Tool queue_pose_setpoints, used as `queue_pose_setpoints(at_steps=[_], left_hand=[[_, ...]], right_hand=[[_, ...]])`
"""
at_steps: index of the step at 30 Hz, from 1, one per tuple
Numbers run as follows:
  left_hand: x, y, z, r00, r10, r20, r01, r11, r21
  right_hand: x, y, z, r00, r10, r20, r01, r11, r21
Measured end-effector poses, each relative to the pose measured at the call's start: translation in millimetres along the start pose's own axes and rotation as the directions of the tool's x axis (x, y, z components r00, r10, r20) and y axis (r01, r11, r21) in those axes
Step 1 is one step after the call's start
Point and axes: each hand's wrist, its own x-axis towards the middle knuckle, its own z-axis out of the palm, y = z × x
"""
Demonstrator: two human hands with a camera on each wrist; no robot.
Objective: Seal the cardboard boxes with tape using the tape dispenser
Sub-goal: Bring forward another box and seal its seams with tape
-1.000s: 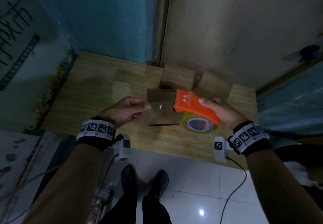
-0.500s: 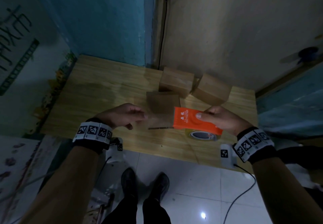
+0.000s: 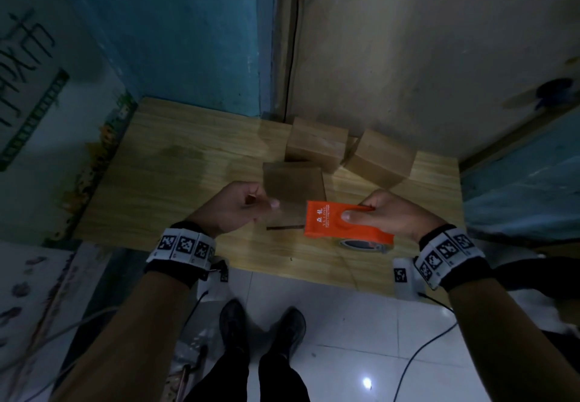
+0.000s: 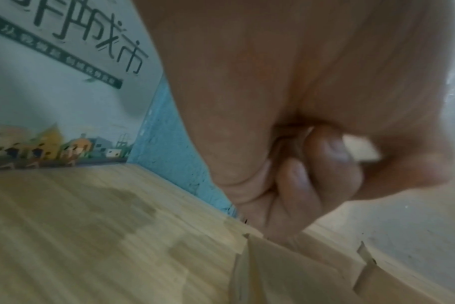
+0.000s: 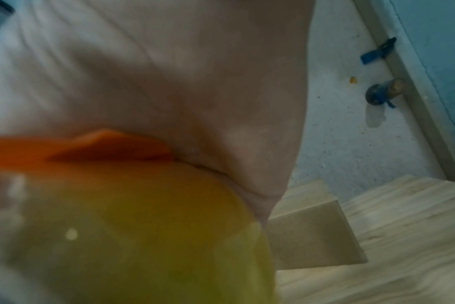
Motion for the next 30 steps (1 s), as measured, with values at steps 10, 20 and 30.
queue_pose_setpoints(at_steps=[10, 20, 30], left_hand=[[8.4, -3.1, 11.0, 0.998, 0.002, 0.056, -0.017, 0.965, 0.261], [2.0, 12.2, 55.6, 0.989, 0.148, 0.010, -0.142, 0.928, 0.345], [1.2, 59.8, 25.0, 0.869, 0.437, -0.232, -0.403, 0.897, 0.180]], right_hand=[[-5.7, -9.0, 11.4, 0.997, 0.034, -0.067, -0.044, 0.987, -0.153], [-7.2, -28.0, 36.9, 0.973, 0.055, -0.224, -0.166, 0.839, -0.517], [-16.8, -0.2, 61.3, 0.956, 0.153, -0.248, -0.280, 0.723, -0.632]])
